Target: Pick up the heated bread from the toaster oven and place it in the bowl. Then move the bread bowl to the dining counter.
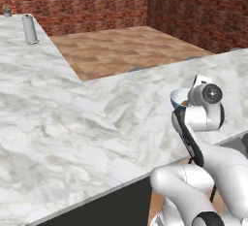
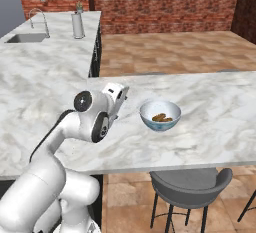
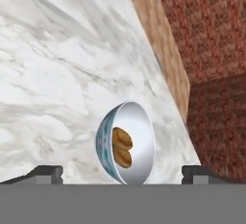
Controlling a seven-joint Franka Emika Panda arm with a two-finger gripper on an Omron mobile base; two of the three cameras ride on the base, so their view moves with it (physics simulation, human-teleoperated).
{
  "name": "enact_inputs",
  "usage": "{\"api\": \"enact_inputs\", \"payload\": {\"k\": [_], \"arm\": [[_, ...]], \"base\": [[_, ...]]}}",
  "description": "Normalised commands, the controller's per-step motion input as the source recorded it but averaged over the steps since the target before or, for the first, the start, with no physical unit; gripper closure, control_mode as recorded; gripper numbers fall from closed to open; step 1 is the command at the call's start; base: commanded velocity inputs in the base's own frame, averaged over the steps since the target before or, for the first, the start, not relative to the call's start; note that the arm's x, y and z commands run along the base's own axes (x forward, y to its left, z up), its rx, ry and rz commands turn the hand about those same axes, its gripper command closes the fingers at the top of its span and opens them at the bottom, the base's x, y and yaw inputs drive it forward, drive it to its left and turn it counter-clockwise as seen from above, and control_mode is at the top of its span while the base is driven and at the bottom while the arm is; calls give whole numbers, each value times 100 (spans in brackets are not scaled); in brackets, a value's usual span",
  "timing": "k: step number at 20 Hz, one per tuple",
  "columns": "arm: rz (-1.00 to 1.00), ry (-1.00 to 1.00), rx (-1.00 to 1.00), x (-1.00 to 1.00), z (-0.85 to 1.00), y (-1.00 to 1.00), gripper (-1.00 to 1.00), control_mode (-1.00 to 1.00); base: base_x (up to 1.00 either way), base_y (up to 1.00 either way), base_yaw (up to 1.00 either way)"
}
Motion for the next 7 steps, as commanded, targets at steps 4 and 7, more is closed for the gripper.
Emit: {"api": "enact_inputs", "payload": {"k": [4,7], "arm": [[8,-42,-29,-100,71,89,-100,-100],[7,-51,-44,-100,40,100,-100,-100]], "base": [[0,0,0],[0,0,0]]}}
